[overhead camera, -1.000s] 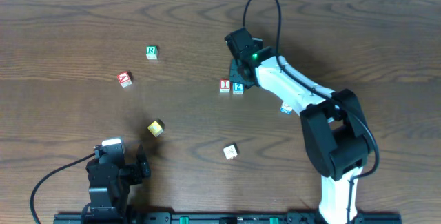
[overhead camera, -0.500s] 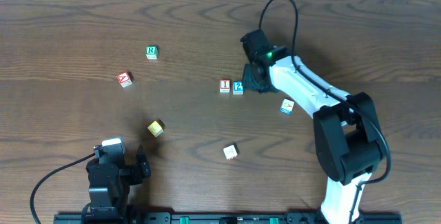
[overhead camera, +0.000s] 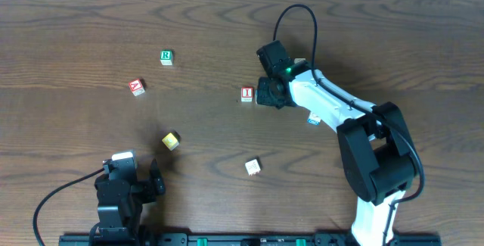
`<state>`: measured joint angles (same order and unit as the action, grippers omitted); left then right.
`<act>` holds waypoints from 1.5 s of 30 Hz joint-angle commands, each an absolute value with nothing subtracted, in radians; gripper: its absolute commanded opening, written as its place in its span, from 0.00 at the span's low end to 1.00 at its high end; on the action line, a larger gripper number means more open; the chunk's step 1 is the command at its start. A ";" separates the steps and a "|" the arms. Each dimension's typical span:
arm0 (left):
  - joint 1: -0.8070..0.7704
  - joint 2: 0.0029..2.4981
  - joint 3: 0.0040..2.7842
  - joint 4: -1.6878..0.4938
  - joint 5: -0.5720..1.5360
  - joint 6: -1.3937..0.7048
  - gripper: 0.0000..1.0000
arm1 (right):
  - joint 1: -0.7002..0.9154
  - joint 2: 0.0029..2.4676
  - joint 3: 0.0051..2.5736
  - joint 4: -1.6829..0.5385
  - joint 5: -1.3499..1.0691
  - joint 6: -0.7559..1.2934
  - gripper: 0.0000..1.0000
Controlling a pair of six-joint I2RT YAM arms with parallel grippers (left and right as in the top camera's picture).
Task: Spell out Ai2
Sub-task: 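Open the right gripper and lift away from the blocks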
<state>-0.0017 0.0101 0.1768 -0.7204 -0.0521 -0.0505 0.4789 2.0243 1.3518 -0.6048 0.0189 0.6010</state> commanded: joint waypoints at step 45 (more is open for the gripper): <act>0.001 0.004 0.162 -0.730 -0.052 -0.040 0.95 | 0.431 2.010 1.362 -0.514 0.057 0.522 0.01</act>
